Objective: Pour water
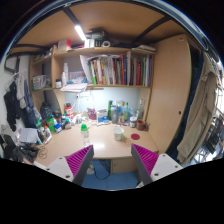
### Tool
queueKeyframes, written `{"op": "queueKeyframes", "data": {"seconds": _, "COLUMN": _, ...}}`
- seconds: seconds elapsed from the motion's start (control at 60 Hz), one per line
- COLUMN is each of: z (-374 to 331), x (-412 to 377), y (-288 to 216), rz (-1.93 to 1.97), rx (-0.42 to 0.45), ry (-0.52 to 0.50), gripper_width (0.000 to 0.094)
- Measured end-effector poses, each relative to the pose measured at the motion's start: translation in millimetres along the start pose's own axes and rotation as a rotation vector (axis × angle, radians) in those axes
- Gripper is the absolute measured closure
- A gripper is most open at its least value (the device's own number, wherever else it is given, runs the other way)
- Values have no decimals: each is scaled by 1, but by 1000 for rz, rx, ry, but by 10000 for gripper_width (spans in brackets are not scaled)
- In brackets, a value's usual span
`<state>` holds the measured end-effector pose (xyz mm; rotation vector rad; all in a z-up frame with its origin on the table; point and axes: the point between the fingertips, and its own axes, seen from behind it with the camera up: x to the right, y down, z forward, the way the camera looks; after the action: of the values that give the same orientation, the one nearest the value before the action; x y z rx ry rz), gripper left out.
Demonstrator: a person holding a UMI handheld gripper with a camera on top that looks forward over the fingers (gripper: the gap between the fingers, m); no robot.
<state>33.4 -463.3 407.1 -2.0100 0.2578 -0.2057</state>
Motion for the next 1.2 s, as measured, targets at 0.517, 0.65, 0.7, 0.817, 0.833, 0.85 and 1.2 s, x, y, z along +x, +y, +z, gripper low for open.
{"op": "queueKeyframes", "data": {"seconds": 0.517, "z": 59, "x": -12, "y": 8, "rz": 4, "rx": 88, "ry": 1, "gripper_width": 94}}
{"op": "queueKeyframes", "data": {"seconds": 0.65, "z": 124, "x": -36, "y": 31, "rz": -23, "rx": 115, "ry": -59, "gripper_width": 93}}
{"op": "queueKeyframes", "data": {"seconds": 0.7, "z": 156, "x": -50, "y": 46, "rz": -23, "rx": 113, "ry": -88, "gripper_width": 94}}
{"op": "queueKeyframes", "data": {"seconds": 0.817, "z": 236, "x": -94, "y": 75, "rz": -7, "rx": 95, "ry": -174, "gripper_width": 99}}
{"op": "queueKeyframes", "data": {"seconds": 0.833, "z": 247, "x": -100, "y": 78, "rz": -6, "rx": 95, "ry": -187, "gripper_width": 97}}
{"op": "queueKeyframes", "data": {"seconds": 0.85, "z": 259, "x": -107, "y": 81, "rz": -7, "rx": 96, "ry": -199, "gripper_width": 98}}
{"op": "queueKeyframes", "data": {"seconds": 1.2, "z": 468, "x": -218, "y": 119, "rz": -123, "rx": 161, "ry": -335, "gripper_width": 97}}
